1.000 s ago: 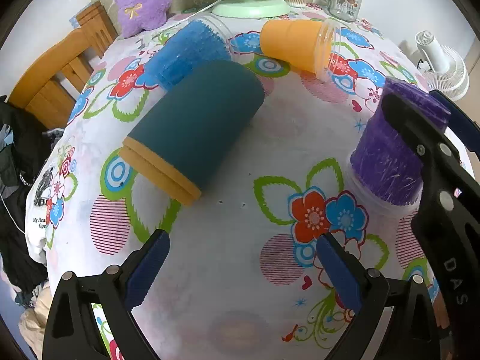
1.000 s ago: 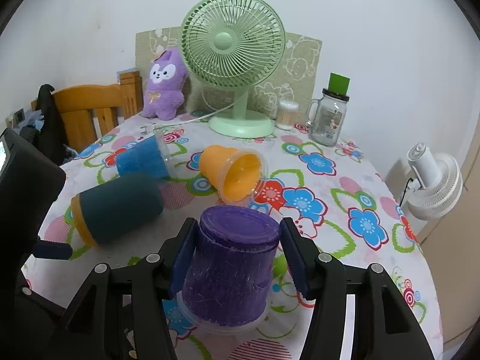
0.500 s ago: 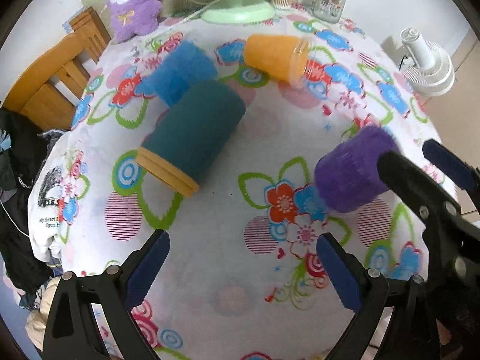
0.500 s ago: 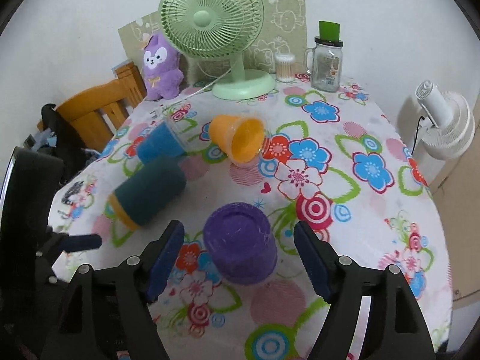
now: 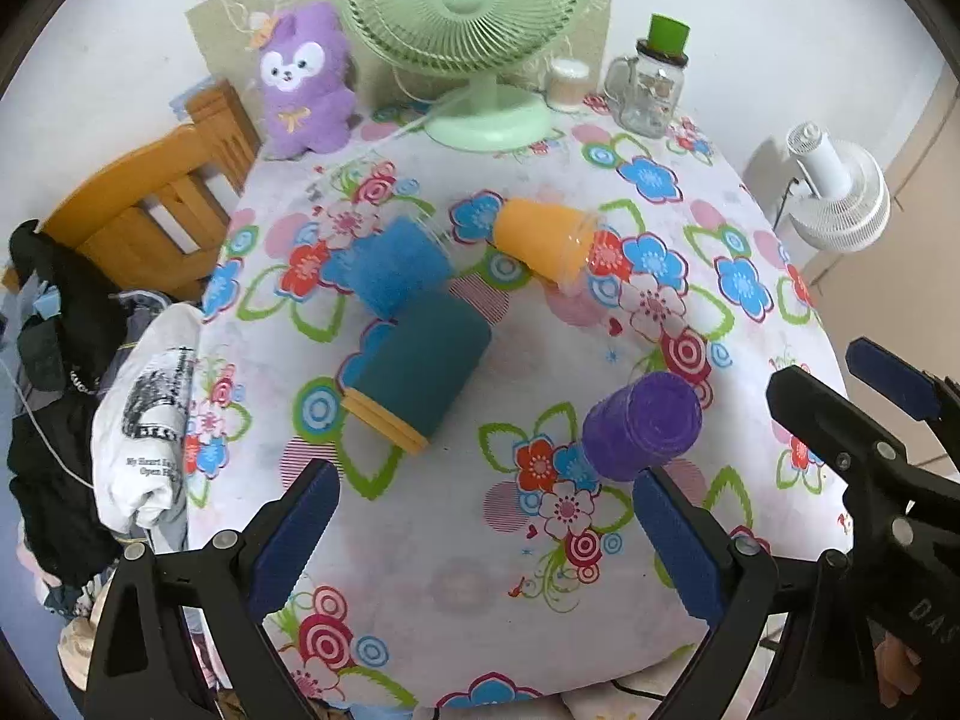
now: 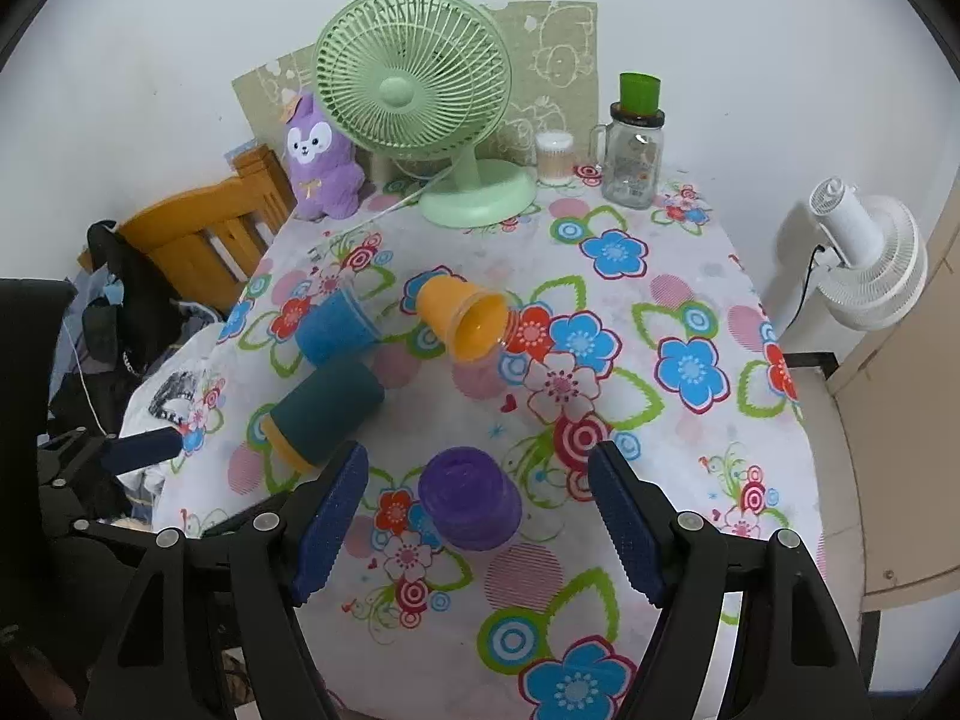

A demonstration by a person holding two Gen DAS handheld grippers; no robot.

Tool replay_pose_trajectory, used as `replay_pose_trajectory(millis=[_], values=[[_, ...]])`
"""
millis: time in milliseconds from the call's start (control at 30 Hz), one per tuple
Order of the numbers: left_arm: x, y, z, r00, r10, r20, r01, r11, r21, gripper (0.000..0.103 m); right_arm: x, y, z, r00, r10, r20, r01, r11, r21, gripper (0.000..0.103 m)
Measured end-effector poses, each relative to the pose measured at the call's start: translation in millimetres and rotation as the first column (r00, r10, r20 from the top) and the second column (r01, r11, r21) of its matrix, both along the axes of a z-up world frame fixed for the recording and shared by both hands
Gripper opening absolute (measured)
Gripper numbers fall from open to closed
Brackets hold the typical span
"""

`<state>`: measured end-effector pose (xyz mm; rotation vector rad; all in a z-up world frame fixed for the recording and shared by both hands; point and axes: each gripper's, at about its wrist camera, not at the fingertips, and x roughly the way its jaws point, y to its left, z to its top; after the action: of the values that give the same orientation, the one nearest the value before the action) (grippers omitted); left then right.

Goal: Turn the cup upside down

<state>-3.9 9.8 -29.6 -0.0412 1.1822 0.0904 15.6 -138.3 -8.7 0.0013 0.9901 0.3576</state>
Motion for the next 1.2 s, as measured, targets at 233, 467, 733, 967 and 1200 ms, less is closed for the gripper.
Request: replay_pose_trajectory(millis=[233, 467, 733, 967, 1200], values=[[-9.8, 2.0, 21.7, 0.999, 0.033, 0.019, -0.033, 0.999, 0.018, 0.100, 1.2, -9.8, 10.7, 0.994, -0.049, -0.100, 0.051, 0.999, 0.019, 0.079], [-14.9, -2.6, 35.0, 0.998, 0.051, 0.046, -0.053, 0.998, 0.029, 0.102, -7.2, -20.1, 25.9, 0.993, -0.075, -0.093, 0.072, 0.997, -0.043, 0.085], [-21.9, 1.3, 44.6, 0.993, 0.087, 0.078, -0.087, 0.996, -0.008, 0.103, -11.5, -25.0, 30.6, 0.993, -0.080, -0.087, 0.072, 0.994, -0.087, 0.086], [-28.4, 1.3, 55.7, 0.989, 0.094, 0.118, -0.094, 0.996, -0.009, 0.103, -18.4, -20.2, 42.9, 0.998, -0.061, -0.032, 0.057, 0.992, -0.116, 0.086], [-33.1, -1.4, 62.5, 0.985, 0.088, 0.146, -0.089, 0.996, 0.004, 0.103, -25.8, -19.1, 48.9, 0.997, -0.075, 0.000, 0.075, 0.990, -0.123, 0.086]])
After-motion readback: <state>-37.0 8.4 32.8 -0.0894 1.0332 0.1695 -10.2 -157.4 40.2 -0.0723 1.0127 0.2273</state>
